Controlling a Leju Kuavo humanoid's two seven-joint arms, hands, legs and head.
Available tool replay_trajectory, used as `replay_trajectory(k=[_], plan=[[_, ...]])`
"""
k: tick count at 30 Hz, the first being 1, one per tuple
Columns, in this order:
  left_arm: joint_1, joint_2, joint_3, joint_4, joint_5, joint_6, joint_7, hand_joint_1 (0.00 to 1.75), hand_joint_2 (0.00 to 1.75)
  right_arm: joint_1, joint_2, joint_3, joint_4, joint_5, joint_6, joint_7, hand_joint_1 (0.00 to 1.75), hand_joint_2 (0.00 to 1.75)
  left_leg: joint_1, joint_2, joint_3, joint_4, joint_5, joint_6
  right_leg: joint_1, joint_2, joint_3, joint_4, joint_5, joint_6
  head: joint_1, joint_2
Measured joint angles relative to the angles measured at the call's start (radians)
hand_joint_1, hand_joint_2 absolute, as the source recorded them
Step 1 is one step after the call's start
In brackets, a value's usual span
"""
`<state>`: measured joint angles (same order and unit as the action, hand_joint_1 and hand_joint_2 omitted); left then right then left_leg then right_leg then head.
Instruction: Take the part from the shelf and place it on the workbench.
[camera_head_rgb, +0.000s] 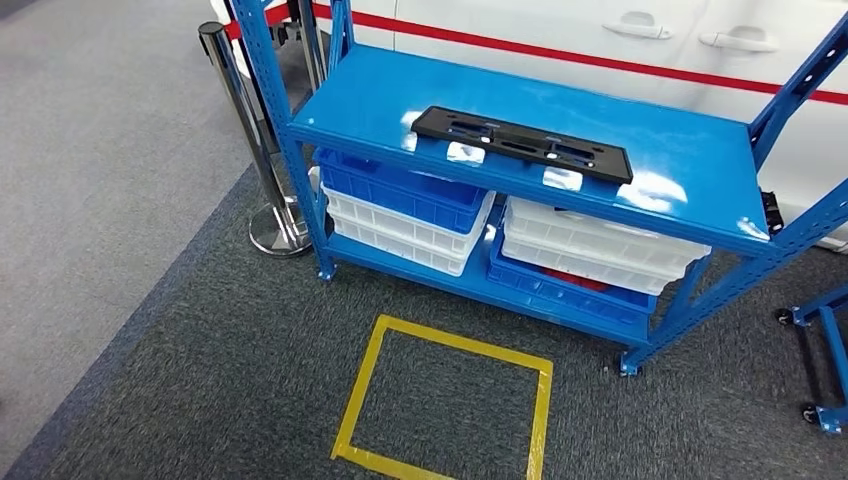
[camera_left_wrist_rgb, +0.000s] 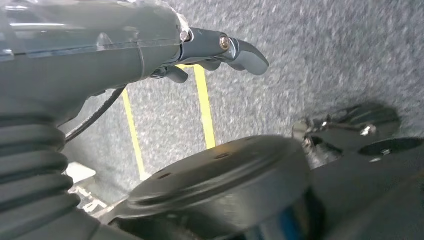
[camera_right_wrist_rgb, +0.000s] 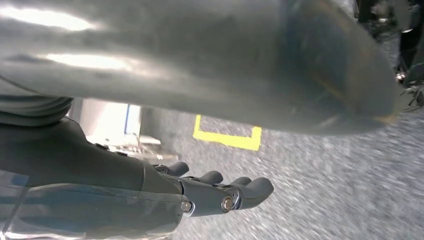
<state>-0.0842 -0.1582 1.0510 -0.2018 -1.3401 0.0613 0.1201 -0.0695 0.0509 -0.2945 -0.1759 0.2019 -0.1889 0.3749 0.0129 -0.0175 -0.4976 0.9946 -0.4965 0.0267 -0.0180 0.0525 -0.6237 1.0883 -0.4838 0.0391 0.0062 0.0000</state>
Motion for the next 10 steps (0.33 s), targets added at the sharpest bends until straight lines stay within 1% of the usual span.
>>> replay_trajectory(k=[1,2,3,4,5,6,7,8,9,10], plan=[[0.001,-0.001,0.000,0.000,0.000,0.000,0.000,0.00,1.75,-0.001,0.000,0.000,0.000,0.000,0.000,-0.002,0.00,0.00,-0.002,0.011,-0.001,0.000,0.001,0.003,0.001,-0.022,-0.027,0.060,-0.032,0.003,0.002,0.000],[0.003,-0.001,0.000,0.000,0.001,-0.001,-0.001,0.00,1.75,-0.001,0.001,0.000,0.000,0.000,0.000,-0.003,0.00,0.00,-0.005,0.024,-0.002,0.000,0.001,0.005,0.002,-0.035,-0.059,0.128,-0.063,0.005,0.003,0.000],[0.005,-0.001,0.000,0.000,0.002,-0.001,-0.001,0.00,1.75,-0.001,0.001,0.000,0.000,0.000,0.000,-0.004,0.00,0.00,-0.007,0.036,-0.002,0.000,0.000,0.006,0.001,-0.041,-0.084,0.183,-0.082,0.007,0.003,0.000],[0.006,-0.001,0.000,0.000,0.002,-0.001,-0.001,0.00,1.75,0.000,0.000,0.000,0.000,0.000,0.000,-0.005,0.00,0.00,-0.009,0.047,-0.001,0.000,-0.001,0.006,0.001,-0.043,-0.095,0.207,-0.082,0.008,0.003,0.000],[0.005,-0.001,0.001,0.000,0.003,-0.002,-0.002,0.00,1.75,0.001,0.000,0.000,0.000,0.000,0.000,-0.005,0.00,0.00,-0.010,0.056,0.000,0.000,-0.002,0.006,0.002,-0.046,-0.086,0.192,-0.063,0.007,0.003,0.000],[0.002,-0.001,0.001,0.000,0.004,-0.002,-0.003,0.00,1.75,0.002,0.000,0.000,0.000,0.001,0.000,-0.005,0.00,0.00,-0.011,0.064,0.003,0.000,-0.004,0.006,0.002,-0.053,-0.057,0.138,-0.030,0.004,0.003,0.000],[0.000,-0.001,0.001,0.000,0.005,-0.003,-0.003,0.00,1.75,0.001,0.000,0.000,0.000,0.001,0.000,-0.004,0.00,0.00,-0.012,0.072,0.006,0.001,-0.006,0.004,0.004,-0.067,-0.019,0.066,0.001,-0.001,0.003,0.000],[-0.002,-0.001,0.002,0.000,0.007,-0.004,-0.004,0.00,1.75,0.000,0.000,0.000,0.000,0.001,0.000,-0.004,0.00,0.00,-0.015,0.079,0.008,0.002,-0.010,0.000,0.009,-0.081,0.014,0.001,0.023,-0.008,0.003,0.000],[-0.004,-0.001,0.002,0.000,0.009,-0.004,-0.004,0.00,1.75,-0.002,0.000,0.000,0.000,0.001,0.000,-0.004,0.00,0.00,-0.017,0.086,0.009,0.002,-0.013,-0.004,0.013,-0.092,0.037,-0.045,0.034,-0.015,0.002,0.000],[-0.004,-0.001,0.003,0.000,0.010,-0.004,-0.004,0.00,1.75,-0.003,0.000,0.000,0.000,0.001,0.000,-0.004,0.00,0.00,-0.019,0.089,0.009,0.003,-0.015,-0.006,0.015,-0.100,0.046,-0.063,0.034,-0.020,0.002,0.000]])
